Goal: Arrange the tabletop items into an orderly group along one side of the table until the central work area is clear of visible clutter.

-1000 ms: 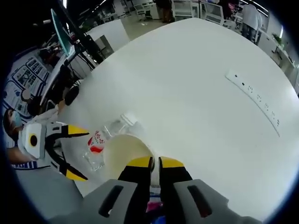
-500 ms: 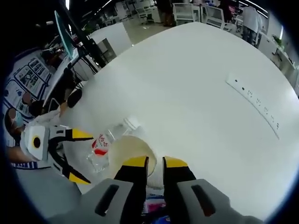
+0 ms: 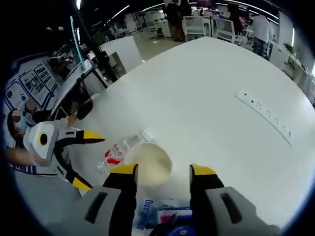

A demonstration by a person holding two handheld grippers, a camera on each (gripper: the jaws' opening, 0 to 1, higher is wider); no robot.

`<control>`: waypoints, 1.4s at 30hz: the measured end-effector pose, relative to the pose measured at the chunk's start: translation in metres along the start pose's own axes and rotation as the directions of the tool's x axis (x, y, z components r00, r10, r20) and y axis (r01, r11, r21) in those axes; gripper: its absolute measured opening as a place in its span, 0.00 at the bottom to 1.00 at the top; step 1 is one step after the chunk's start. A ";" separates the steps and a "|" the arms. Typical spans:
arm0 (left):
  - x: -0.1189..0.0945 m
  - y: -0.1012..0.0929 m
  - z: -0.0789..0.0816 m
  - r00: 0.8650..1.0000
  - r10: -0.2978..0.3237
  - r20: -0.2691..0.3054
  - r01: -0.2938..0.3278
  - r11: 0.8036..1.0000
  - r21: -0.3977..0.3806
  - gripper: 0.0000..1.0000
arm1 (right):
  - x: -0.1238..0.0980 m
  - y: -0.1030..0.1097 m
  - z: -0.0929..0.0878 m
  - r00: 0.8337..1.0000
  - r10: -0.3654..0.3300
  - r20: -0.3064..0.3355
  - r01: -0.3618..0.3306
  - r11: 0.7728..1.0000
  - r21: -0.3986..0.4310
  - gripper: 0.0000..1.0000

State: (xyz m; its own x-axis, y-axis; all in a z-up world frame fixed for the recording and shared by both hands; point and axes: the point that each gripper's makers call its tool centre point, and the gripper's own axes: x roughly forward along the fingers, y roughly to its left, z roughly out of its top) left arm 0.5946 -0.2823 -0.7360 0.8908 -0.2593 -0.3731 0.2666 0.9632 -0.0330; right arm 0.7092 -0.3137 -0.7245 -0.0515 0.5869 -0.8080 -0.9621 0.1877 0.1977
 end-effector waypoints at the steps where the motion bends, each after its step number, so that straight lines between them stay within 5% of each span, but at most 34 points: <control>1: 0.000 0.000 0.001 1.000 -0.002 0.001 0.002 1.000 -0.003 0.63 | -0.001 0.001 -0.002 1.000 -0.003 0.002 0.003 1.000 0.000 0.44; 13: -0.005 0.002 0.002 1.000 -0.016 -0.015 0.015 0.999 -0.047 0.73 | -0.009 0.009 -0.018 0.998 -0.017 0.053 0.015 0.999 0.046 0.58; 24: -0.019 -0.003 0.006 0.999 -0.021 -0.039 0.017 0.995 -0.097 0.88 | -0.016 0.021 -0.027 0.998 -0.008 0.070 0.003 0.997 0.076 0.59; 42: -0.035 -0.010 0.021 0.998 -0.014 -0.060 0.005 0.991 -0.134 0.95 | -0.034 0.034 -0.051 0.995 0.017 0.097 -0.028 0.994 0.109 0.59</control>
State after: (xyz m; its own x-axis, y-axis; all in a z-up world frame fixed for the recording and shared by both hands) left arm 0.5683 -0.2843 -0.7028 0.8632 -0.2677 -0.4280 0.2197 0.9625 -0.1590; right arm 0.6642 -0.3674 -0.7190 -0.0419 0.6638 -0.7467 -0.9253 0.2562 0.2797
